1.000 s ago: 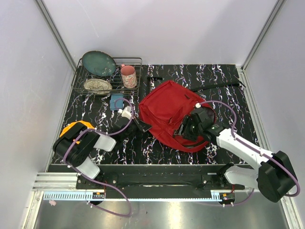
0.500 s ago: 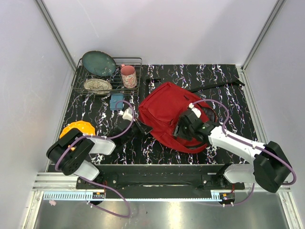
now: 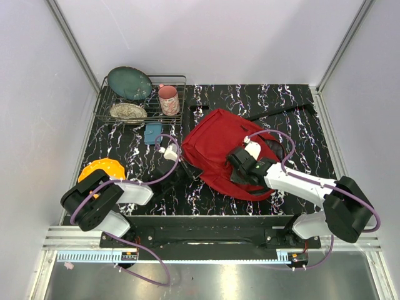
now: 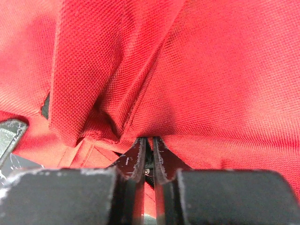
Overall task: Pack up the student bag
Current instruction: Zip the student bag at the center of the board.
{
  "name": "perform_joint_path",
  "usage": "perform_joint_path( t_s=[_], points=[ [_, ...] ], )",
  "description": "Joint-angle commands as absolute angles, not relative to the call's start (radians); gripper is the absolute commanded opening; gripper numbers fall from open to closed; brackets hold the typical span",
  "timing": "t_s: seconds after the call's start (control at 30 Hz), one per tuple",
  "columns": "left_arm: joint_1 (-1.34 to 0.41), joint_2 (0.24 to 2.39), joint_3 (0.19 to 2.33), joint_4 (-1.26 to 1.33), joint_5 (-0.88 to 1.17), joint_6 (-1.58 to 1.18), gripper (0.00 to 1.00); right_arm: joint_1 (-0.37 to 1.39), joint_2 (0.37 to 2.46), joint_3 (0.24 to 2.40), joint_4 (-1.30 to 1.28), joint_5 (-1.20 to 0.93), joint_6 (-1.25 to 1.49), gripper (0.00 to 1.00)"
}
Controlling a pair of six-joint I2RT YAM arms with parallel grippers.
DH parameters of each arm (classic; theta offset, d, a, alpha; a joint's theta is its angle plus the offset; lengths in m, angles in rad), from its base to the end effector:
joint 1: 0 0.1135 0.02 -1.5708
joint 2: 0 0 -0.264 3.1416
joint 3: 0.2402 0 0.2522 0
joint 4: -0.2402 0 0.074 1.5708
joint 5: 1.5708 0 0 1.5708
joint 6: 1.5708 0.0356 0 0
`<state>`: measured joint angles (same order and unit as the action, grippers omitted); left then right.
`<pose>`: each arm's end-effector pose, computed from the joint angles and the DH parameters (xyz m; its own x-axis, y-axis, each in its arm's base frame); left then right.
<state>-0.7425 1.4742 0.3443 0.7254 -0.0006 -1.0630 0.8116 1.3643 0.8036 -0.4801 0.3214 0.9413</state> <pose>0.1872 -0.1718 0.1372 -0.7315 -0.5147 -0.4472 0.0752 0.5910 -0.8032 0.1869 0.1807 0.1994 -0.8171 0.2531 -0.5179 0.1396 0.9586 0.2482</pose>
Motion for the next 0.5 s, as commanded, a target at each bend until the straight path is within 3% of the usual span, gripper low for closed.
perform_joint_path(
  t_s=[0.0, 0.03, 0.07, 0.47],
  points=[
    [-0.765, 1.428, 0.362, 0.778, 0.041, -1.063, 0.04, 0.818, 1.335, 0.841, -0.511, 0.437, 0.928, 0.09],
    [-0.765, 1.428, 0.361, 0.772, 0.04, -1.062, 0.03, 0.818, 1.327, 0.838, -0.511, 0.448, 0.92, 0.01],
    [-0.765, 1.425, 0.357, 0.77, 0.037, -1.06, 0.03, 0.818, 1.319, 0.836, -0.514, 0.452, 0.916, 0.0],
    [-0.746, 1.401, 0.347, 0.71, 0.009, -1.034, 0.0, 0.818, 1.163, 0.767, -0.546, 0.523, 0.873, 0.0]
  ],
)
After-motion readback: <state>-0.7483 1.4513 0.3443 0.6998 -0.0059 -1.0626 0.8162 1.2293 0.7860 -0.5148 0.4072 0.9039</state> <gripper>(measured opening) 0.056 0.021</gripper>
